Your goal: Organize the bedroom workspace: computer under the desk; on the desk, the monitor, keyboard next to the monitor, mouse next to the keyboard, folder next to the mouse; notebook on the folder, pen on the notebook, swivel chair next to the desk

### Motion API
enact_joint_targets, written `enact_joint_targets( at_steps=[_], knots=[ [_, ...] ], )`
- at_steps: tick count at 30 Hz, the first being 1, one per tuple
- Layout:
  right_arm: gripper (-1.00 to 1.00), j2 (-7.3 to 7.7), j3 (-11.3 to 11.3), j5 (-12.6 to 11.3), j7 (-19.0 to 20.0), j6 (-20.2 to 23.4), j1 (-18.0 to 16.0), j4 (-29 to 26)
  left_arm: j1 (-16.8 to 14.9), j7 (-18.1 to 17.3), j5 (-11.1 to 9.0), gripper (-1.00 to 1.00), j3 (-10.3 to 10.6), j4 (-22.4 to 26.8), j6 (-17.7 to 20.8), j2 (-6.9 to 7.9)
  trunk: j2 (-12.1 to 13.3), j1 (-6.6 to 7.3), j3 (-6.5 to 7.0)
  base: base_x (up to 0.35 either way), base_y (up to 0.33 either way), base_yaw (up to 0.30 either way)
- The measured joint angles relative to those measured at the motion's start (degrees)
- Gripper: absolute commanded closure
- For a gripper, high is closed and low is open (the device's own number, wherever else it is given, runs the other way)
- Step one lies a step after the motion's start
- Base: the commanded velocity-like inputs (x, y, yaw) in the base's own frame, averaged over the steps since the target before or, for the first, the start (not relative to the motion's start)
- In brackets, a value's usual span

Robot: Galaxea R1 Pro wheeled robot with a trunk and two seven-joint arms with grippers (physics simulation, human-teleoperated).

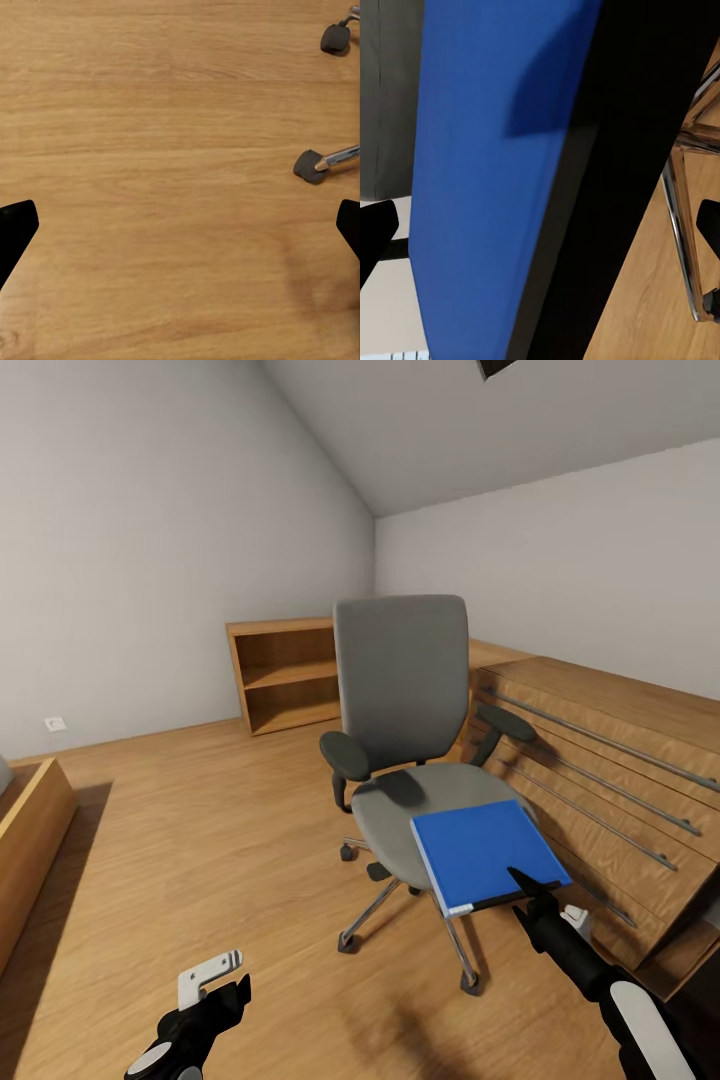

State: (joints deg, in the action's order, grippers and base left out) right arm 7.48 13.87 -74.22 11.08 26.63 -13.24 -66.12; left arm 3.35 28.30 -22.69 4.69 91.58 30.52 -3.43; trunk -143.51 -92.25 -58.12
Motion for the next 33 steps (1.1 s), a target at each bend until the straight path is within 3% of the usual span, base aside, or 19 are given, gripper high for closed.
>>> enact_joint_targets(
  at_steps=[25,33],
  knots=[
    [-1.0,0.0,0.0,0.02,0.0,0.0,0.0,0.1,0.0,0.03,0.07,-1.0,0.08,0.0,0.0,-0.1,0.0,0.0,0.0,0.0,0.0,0.0],
    [-1.0,0.0,0.0,0.02,0.0,0.0,0.02,0.11,-0.05,0.08,0.07,-1.0,0.12,0.0,0.0,-0.22,-0.08,-0.15,-1.33,0.0,0.0,0.0]
  ],
)
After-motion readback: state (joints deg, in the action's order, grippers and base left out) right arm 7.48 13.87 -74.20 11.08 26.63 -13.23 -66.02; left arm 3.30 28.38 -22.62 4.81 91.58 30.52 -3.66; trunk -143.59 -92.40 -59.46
